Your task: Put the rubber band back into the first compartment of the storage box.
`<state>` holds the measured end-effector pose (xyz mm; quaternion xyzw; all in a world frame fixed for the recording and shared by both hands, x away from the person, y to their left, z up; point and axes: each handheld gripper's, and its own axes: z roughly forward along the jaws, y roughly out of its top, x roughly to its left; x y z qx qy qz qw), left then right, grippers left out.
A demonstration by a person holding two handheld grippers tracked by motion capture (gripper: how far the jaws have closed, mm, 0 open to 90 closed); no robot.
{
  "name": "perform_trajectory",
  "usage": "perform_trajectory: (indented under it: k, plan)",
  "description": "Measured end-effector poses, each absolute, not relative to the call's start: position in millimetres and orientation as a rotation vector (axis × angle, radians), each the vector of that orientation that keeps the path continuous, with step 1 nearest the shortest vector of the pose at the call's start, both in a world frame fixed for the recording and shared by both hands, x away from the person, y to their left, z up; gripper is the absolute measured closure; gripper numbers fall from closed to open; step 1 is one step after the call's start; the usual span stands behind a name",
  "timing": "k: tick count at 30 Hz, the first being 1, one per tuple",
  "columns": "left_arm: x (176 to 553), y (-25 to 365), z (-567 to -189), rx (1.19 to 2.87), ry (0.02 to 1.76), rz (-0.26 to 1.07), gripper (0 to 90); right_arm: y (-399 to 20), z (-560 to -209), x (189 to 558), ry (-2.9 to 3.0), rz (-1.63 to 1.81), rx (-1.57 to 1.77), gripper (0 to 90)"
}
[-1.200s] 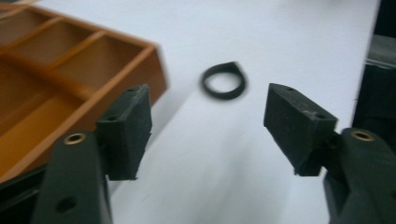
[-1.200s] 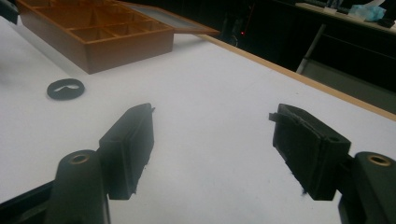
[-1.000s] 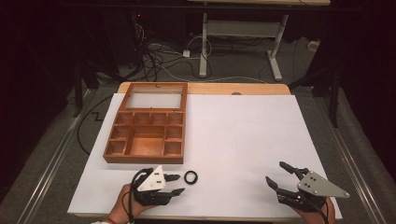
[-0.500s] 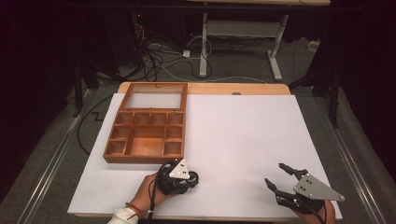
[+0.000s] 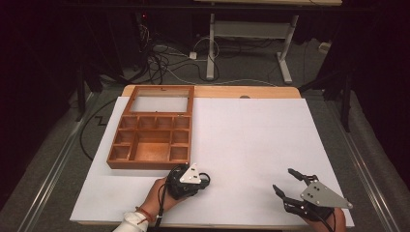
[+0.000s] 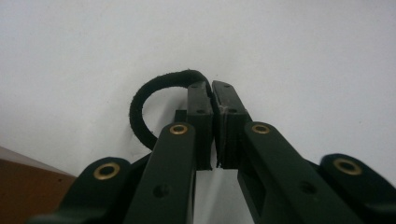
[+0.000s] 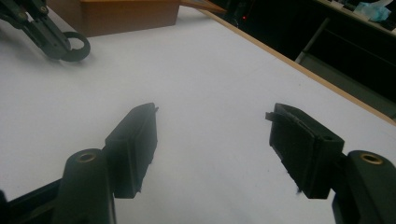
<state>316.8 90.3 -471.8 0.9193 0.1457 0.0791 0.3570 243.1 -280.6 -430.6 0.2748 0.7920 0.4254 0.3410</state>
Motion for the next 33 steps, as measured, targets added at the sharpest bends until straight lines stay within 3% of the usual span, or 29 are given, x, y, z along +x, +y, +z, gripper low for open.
perform_trajectory:
  k: [33]
  plan:
    - [299.8,105.6,-443.4,2.306,0.291,0.325,84.3,-278.9,-428.6,240.0,2.025,1.097,0.684,28.6]
